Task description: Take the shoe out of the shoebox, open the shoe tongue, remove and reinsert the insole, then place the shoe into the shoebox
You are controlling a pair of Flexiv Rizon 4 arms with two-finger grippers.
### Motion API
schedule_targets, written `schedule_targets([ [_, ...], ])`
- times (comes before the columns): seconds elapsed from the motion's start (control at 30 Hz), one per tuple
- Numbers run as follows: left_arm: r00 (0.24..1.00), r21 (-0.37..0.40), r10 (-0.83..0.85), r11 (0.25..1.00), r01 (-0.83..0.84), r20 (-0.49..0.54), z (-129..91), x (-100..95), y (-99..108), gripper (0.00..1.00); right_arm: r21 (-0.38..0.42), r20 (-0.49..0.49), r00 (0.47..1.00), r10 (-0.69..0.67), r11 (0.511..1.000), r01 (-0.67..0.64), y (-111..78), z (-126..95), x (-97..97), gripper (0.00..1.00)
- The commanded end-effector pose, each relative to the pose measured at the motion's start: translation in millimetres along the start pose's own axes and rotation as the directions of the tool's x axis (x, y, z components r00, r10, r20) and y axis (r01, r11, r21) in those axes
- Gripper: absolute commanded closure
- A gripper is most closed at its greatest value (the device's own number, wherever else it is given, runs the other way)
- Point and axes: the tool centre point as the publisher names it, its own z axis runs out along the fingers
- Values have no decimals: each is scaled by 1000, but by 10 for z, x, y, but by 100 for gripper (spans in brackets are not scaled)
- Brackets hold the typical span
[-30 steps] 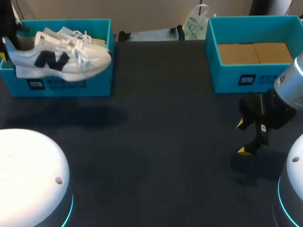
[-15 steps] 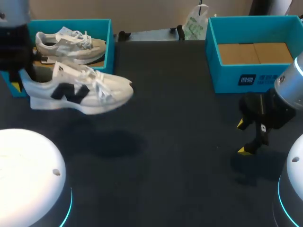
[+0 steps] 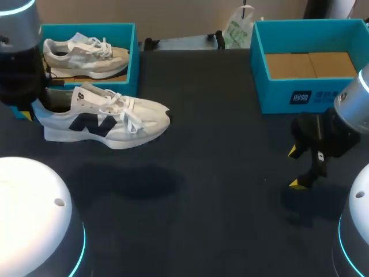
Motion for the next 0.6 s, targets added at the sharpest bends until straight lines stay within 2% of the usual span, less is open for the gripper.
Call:
schedule_targets([
  [0.03,1000,-4,8,1000,-8,-20,220,-250,-120,100,1,2,1000,0,1000,0,-2,-2,12,0],
  [0.23,998,32,53,998,-52,-34,496,-717,-276,100,1,2,1000,0,1000,0,-2,-2,12,0],
  [0.43,997,77,73,994,-74,17,597,-1172,-448,100,1,2,1000,0,1000,0,-2,-2,12,0],
  [0.6,997,77,73,994,-74,17,597,-1172,-448,100,1,2,1000,0,1000,0,-2,-2,12,0],
])
